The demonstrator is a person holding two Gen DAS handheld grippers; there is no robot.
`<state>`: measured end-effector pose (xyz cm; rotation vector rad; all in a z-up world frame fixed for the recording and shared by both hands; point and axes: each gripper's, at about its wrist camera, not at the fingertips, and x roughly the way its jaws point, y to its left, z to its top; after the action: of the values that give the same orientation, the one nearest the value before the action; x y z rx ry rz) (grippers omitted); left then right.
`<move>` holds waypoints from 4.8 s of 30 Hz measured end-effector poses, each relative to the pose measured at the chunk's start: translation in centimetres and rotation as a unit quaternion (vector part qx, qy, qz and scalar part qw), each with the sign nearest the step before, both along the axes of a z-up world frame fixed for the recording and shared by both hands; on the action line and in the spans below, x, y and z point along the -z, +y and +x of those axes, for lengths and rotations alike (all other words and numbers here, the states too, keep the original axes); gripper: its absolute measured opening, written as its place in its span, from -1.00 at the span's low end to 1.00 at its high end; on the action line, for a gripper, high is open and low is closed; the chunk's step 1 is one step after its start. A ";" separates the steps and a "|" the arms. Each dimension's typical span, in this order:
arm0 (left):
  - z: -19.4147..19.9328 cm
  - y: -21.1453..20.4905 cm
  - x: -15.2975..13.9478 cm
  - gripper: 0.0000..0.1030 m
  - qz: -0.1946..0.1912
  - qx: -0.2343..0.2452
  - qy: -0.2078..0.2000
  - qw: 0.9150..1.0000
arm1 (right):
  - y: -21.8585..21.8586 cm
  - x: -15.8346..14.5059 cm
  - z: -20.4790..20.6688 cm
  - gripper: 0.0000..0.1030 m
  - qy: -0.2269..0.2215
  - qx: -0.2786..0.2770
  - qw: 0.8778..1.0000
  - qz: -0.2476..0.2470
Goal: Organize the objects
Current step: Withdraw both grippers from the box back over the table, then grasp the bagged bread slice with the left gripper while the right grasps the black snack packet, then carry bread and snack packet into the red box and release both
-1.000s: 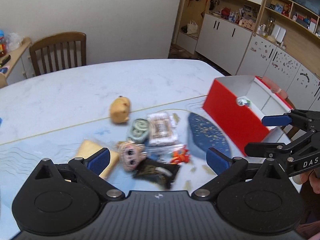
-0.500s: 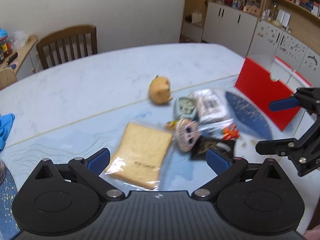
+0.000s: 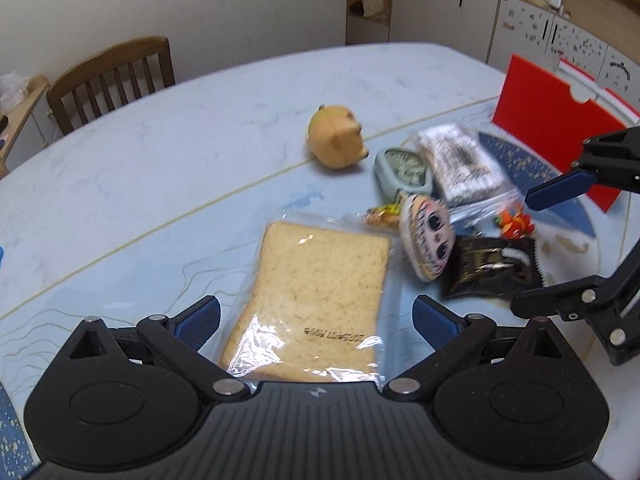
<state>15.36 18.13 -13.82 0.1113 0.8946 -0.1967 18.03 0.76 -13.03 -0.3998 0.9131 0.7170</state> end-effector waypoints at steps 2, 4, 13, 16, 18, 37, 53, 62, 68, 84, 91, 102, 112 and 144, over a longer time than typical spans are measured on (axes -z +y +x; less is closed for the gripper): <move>0.4 0.3 0.7 0.99 -0.002 -0.001 0.007 1.000 | 0.5 0.3 0.1 0.58 -0.002 -0.006 1.000 -0.007; 0.7 0.5 1.2 0.99 -0.001 -0.001 0.012 1.000 | 0.9 0.5 0.2 0.52 -0.006 -0.008 1.000 -0.014; 0.8 0.6 1.7 0.98 -0.003 0.006 0.011 1.000 | 1.6 1.9 1.2 0.23 0.014 -0.005 1.000 -0.027; 0.7 0.6 1.7 0.97 -0.006 0.003 0.010 1.000 | 1.6 2.2 1.2 0.10 0.023 -0.004 0.999 -0.026; 0.6 0.5 1.6 0.94 -0.004 0.001 0.008 1.000 | 1.5 2.2 1.2 -0.05 0.028 -0.002 0.999 -0.024; -3.2 -0.9 0.3 0.47 -0.016 -0.048 0.026 0.998 | -1.2 1.0 -1.2 -0.36 0.070 0.017 0.997 0.006; -7.0 -6.5 -5.6 0.47 -0.047 -0.070 0.006 0.996 | -7.6 -4.2 -2.5 -0.36 0.028 0.024 0.998 0.048; -5.6 -12.2 -8.8 0.47 -0.045 -0.046 -0.016 0.998 | -12.7 -7.0 -1.0 -0.36 0.010 0.042 0.997 0.066; -3.8 -16.1 -10.1 0.47 -0.050 -0.028 -0.023 0.998 | -16.9 -8.3 0.4 -0.36 -0.007 0.063 0.995 0.072; 1.5 -28.2 -11.8 0.47 -0.041 0.049 -0.039 0.997 | -28.2 -9.3 5.6 -0.36 -0.033 0.145 0.985 0.083; 3.8 -33.0 -11.3 0.47 -0.027 0.083 -0.033 0.996 | -31.7 -8.5 7.5 -0.36 -0.034 0.171 0.982 0.070; 7.9 -38.8 -10.1 0.47 0.001 0.121 -0.007 0.993 | -35.9 -7.4 11.5 -0.36 -0.037 0.209 0.976 0.043; 11.6 -43.4 -9.0 0.47 0.030 0.151 0.011 0.988 | -36.9 -6.0 15.6 -0.36 -0.012 0.219 0.975 0.035; 16.0 -45.2 -3.6 0.41 0.034 0.135 0.083 0.987 | -36.2 -1.4 18.3 -0.21 0.037 0.230 0.972 0.020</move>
<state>31.32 -27.08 -10.20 0.2831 1.0517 -0.4322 36.32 -35.41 -11.66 -0.1142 1.0142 0.3243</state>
